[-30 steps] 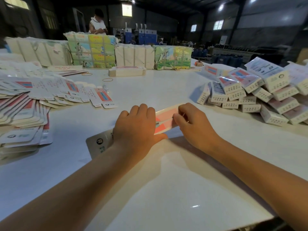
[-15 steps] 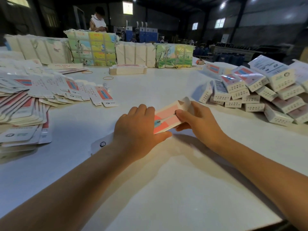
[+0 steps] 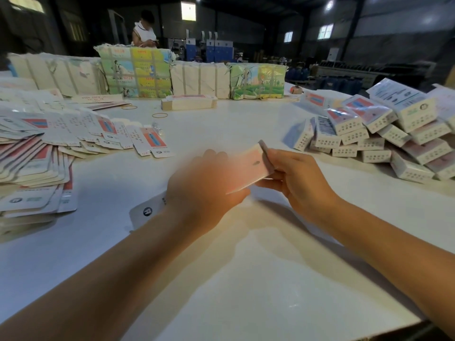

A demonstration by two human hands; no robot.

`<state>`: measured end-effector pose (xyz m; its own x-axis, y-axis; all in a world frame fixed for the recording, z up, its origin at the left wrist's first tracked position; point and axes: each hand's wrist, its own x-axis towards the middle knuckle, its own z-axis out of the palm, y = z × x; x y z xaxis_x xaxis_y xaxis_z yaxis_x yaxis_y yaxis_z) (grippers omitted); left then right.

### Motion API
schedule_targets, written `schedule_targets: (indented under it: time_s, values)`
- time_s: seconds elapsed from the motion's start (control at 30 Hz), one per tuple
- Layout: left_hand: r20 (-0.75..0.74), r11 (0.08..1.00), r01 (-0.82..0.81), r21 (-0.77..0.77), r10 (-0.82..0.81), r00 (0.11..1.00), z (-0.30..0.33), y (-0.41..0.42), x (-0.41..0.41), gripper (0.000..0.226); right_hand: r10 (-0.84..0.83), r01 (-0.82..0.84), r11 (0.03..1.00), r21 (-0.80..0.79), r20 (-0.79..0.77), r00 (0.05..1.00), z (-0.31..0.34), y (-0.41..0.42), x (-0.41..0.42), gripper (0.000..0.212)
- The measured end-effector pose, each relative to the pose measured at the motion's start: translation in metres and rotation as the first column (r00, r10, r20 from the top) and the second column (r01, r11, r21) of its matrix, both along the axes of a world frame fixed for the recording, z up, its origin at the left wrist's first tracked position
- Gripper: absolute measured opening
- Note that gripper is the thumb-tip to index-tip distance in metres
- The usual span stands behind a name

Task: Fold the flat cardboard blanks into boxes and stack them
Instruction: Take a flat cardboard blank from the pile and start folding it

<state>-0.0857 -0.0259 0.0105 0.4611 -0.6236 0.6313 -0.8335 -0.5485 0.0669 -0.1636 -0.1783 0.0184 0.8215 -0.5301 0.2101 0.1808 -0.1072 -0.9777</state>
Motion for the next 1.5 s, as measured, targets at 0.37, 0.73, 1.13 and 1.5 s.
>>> schedule_targets:
  time_s: [0.37, 0.73, 1.13, 1.5]
  values:
    - [0.031, 0.996, 0.06, -0.063, -0.058, 0.998, -0.001, 0.002, 0.006, 0.061, 0.142, -0.152, 0.949, 0.276, 0.054, 0.988, 0.001, -0.007, 0.0, 0.026]
    - [0.289, 0.991, -0.016, 0.133, -0.024, 0.957, -0.002, 0.0, 0.009, 0.062, 0.018, -0.019, 1.0, -0.012, -0.058, 0.998, -0.002, -0.012, -0.002, 0.042]
    - [0.336, 0.976, 0.016, 0.218, -0.091, 0.938, -0.001, 0.005, 0.014, 0.063, 0.111, -0.133, 0.977, -0.169, -0.136, 0.985, 0.005, -0.021, -0.013, 0.04]
    - [0.376, 0.979, -0.114, 0.17, 0.042, 0.925, -0.002, -0.001, 0.001, 0.054, -0.053, 0.003, 0.902, -0.433, -0.105, 0.993, -0.007, -0.013, -0.004, 0.03]
